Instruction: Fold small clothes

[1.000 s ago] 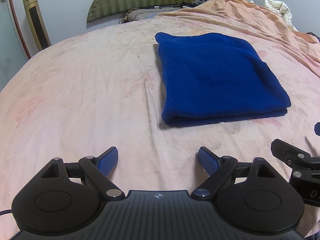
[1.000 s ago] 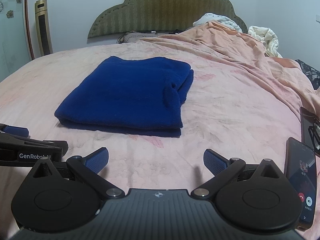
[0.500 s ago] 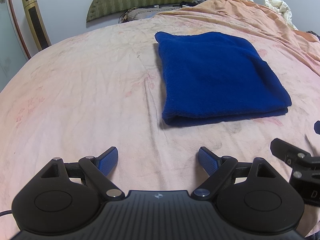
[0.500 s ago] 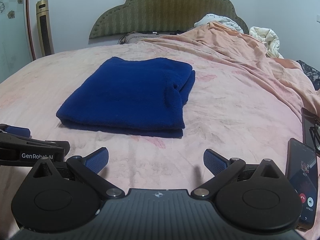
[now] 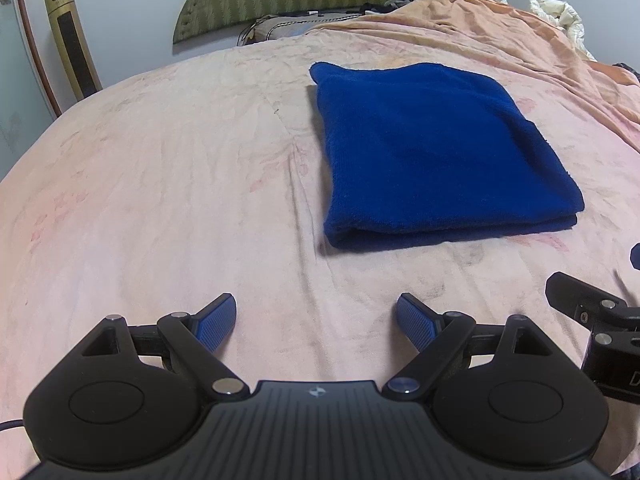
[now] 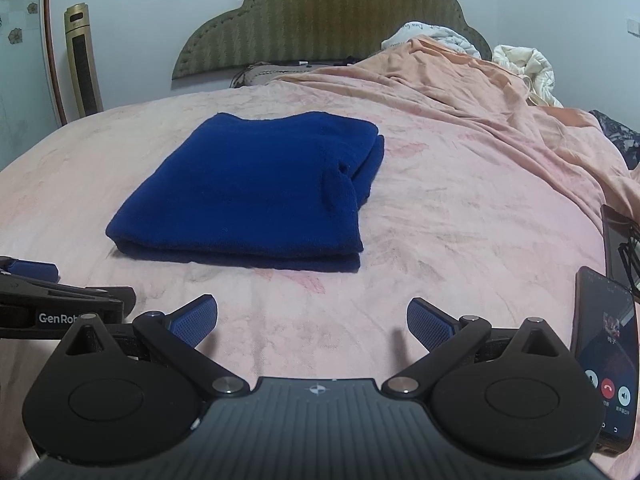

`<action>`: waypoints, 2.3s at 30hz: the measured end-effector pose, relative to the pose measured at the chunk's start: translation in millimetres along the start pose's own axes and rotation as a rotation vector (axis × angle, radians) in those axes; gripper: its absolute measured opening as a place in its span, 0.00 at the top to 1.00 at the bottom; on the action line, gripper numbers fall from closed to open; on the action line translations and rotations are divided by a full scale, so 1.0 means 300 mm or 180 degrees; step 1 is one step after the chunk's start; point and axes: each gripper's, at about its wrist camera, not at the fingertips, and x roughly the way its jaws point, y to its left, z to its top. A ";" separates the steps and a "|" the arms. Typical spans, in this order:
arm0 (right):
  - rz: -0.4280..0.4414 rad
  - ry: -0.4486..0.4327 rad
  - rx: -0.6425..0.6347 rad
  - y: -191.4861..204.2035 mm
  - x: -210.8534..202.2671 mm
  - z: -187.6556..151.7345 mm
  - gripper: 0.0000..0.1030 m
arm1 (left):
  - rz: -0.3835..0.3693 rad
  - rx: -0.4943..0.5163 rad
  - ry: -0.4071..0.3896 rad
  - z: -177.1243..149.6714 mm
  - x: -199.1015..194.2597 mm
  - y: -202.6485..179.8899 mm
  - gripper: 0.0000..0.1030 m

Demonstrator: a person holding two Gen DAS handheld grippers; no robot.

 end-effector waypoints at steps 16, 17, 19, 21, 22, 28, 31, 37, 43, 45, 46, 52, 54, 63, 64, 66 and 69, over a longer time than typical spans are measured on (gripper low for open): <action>0.0011 -0.0035 -0.0010 0.008 -0.012 0.004 0.01 | 0.0000 -0.0017 -0.0012 -0.002 -0.008 0.001 0.14; 0.0012 -0.0036 -0.0012 0.009 -0.013 0.003 0.01 | 0.0005 -0.0019 -0.0014 -0.001 -0.009 0.003 0.14; 0.0014 -0.0042 -0.0015 0.012 -0.018 0.002 0.01 | 0.0016 -0.0037 -0.0030 0.001 -0.012 0.004 0.14; 0.0020 -0.0047 -0.0015 0.014 -0.020 0.003 0.01 | 0.0013 -0.0042 -0.0028 0.003 -0.014 0.005 0.14; 0.0020 -0.0048 -0.0015 0.015 -0.020 0.003 0.01 | 0.0013 -0.0043 -0.0025 0.005 -0.013 0.005 0.14; 0.0019 -0.0047 -0.0014 0.015 -0.020 0.003 0.00 | 0.0009 -0.0018 -0.0019 0.005 -0.012 -0.001 0.14; 0.0020 -0.0049 -0.0011 0.016 -0.021 0.003 0.01 | 0.0012 -0.0016 -0.0028 0.006 -0.012 -0.001 0.14; 0.0021 -0.0050 -0.0007 0.014 -0.022 0.004 0.01 | 0.0005 -0.0019 -0.0024 0.004 -0.011 -0.002 0.14; 0.0024 -0.0068 -0.0011 0.016 -0.031 0.004 0.01 | -0.0010 -0.0004 -0.0039 0.004 -0.017 -0.003 0.14; 0.0025 -0.0073 -0.0009 0.018 -0.034 0.005 0.01 | -0.0011 0.0000 -0.0037 0.004 -0.017 -0.004 0.14; 0.0024 -0.0074 -0.0009 0.021 -0.035 0.005 0.01 | -0.0009 -0.0001 -0.0036 0.004 -0.017 -0.004 0.14; 0.0023 -0.0074 -0.0013 0.024 -0.035 0.008 0.01 | 0.0001 0.0019 -0.0044 0.006 -0.017 -0.006 0.14; 0.0026 -0.0075 -0.0017 0.025 -0.035 0.010 0.01 | -0.0002 0.0024 -0.0042 0.007 -0.017 -0.007 0.14; 0.0021 -0.0067 -0.0016 0.032 -0.035 0.015 0.01 | 0.0008 0.0017 -0.0063 0.005 -0.023 0.000 0.14; 0.0017 -0.0067 -0.0015 0.032 -0.035 0.014 0.01 | 0.0014 0.0017 -0.0065 0.004 -0.024 0.002 0.14; 0.0007 -0.0070 -0.0028 0.033 -0.033 0.016 0.00 | 0.0031 0.0018 -0.0080 0.003 -0.027 0.006 0.14; 0.0015 -0.0083 -0.0031 0.028 -0.031 0.016 0.00 | 0.0088 0.0021 -0.0132 0.003 -0.030 0.016 0.14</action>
